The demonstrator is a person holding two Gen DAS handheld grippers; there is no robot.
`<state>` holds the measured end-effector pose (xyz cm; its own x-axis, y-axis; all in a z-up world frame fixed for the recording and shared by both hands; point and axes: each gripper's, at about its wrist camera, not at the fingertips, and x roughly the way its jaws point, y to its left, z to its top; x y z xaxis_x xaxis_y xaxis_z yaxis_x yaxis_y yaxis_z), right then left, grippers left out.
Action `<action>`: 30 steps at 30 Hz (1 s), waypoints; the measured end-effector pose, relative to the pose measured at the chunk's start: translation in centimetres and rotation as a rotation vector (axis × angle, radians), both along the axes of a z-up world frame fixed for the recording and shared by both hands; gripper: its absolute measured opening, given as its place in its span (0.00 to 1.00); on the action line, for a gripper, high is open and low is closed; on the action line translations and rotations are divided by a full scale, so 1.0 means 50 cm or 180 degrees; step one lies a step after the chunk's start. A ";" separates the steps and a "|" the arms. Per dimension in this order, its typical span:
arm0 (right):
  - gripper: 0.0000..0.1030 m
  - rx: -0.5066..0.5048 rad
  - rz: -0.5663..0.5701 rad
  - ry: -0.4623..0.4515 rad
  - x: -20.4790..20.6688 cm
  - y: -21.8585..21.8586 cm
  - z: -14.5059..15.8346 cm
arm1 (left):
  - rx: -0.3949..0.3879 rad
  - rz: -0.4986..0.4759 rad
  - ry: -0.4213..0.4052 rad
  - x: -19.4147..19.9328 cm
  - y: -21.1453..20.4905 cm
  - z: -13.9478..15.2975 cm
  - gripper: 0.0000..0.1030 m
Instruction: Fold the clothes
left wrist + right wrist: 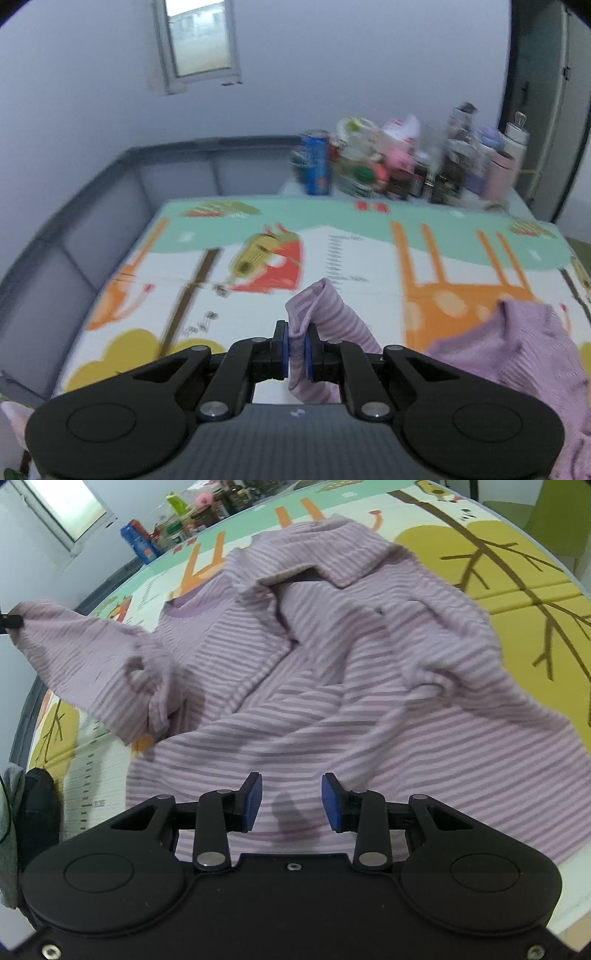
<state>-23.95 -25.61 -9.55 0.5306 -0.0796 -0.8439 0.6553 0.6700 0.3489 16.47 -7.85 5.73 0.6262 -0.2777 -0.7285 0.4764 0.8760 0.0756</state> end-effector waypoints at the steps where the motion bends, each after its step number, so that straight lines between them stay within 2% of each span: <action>1: 0.32 -0.0004 0.0030 -0.0011 0.009 0.004 0.003 | 0.0018 0.0031 -0.0016 0.010 0.010 0.004 0.09; 11: 0.32 -0.0179 0.0317 -0.0159 0.109 0.051 0.059 | 0.0090 0.0325 -0.0044 0.106 0.114 0.021 0.09; 16: 0.32 -0.0200 0.0428 -0.0184 0.154 0.076 0.068 | 0.0122 0.0562 -0.0168 0.150 0.161 0.043 0.09; 18: 0.32 -0.0207 0.0471 -0.0178 0.171 0.087 0.068 | 0.0102 0.0613 -0.0105 0.168 0.180 0.047 0.09; 24: 0.32 -0.0213 0.0551 -0.0149 0.207 0.113 0.065 | 0.0110 0.0542 -0.0012 0.168 0.202 0.032 0.12; 30: 0.32 -0.0246 0.0571 -0.0119 0.231 0.125 0.068 | 0.0109 0.0366 0.0055 0.143 0.182 0.013 0.14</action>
<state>-12.41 -19.37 -6.17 0.5729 -0.0446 -0.8184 0.5105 0.8006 0.3138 23.64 1.26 6.38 0.6397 -0.1796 -0.7473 0.3744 0.9220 0.0990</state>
